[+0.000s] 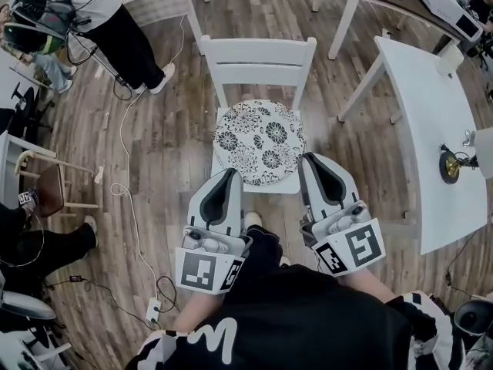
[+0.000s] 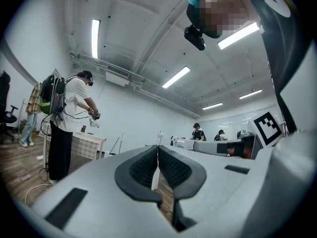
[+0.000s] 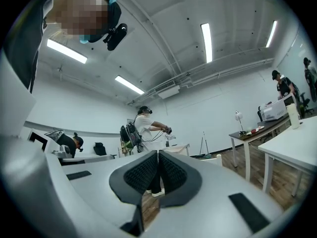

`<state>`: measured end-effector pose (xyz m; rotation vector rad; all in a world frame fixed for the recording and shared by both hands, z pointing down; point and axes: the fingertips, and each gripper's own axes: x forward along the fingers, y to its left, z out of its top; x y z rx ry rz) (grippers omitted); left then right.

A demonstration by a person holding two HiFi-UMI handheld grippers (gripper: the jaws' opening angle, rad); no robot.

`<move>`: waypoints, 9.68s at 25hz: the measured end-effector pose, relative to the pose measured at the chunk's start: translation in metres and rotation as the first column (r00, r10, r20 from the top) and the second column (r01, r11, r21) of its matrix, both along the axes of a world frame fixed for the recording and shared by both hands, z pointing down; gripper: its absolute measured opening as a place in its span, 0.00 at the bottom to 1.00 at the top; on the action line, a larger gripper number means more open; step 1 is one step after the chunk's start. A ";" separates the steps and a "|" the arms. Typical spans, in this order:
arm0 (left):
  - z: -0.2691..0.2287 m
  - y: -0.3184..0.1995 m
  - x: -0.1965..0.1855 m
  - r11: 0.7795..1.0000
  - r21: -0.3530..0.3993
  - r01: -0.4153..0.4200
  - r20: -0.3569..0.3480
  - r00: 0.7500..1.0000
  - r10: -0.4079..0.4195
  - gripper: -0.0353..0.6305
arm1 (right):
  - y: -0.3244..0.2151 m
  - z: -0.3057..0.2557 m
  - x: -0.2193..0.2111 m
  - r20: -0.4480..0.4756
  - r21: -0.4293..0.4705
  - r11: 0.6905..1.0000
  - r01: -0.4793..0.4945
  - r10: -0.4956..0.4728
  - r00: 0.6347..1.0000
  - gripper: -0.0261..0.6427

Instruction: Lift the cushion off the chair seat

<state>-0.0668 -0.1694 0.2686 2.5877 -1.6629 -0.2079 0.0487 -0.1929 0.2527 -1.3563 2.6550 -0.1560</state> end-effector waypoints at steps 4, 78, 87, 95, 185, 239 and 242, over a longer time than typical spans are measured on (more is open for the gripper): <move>-0.003 -0.024 -0.010 1.000 0.006 -0.017 0.002 1.000 0.017 0.06 | -0.020 -0.003 -0.008 -0.009 0.002 1.000 -0.023 0.023 1.000 0.08; 0.116 -0.123 -0.060 0.980 -0.199 0.011 0.001 1.000 -0.011 0.06 | -0.171 0.325 -0.094 -0.332 -0.434 0.900 0.047 -0.208 0.920 0.27; 0.129 -0.121 -0.065 0.976 -0.218 0.021 0.012 1.000 -0.019 0.06 | -0.180 0.360 -0.098 -0.361 -0.487 0.873 0.034 -0.237 0.902 0.27; 0.131 -0.121 -0.072 0.975 -0.220 0.037 0.014 0.999 -0.035 0.06 | -0.183 0.393 -0.098 -0.397 -0.533 0.846 0.011 -0.262 0.880 0.27; 0.169 -0.116 -0.098 0.947 -0.306 0.097 0.032 0.995 -0.092 0.06 | -0.183 0.570 -0.104 -0.525 -0.814 0.559 -0.161 -0.586 0.617 0.27; 0.118 -0.134 -0.091 0.976 -0.211 0.054 0.033 0.998 -0.049 0.06 | -0.199 0.454 -0.082 -0.582 -0.648 0.751 -0.131 -0.376 0.721 0.08; 0.110 -0.138 -0.088 0.979 -0.195 0.053 0.037 0.998 -0.047 0.06 | -0.199 0.441 -0.078 -0.586 -0.632 0.765 -0.124 -0.368 0.722 0.08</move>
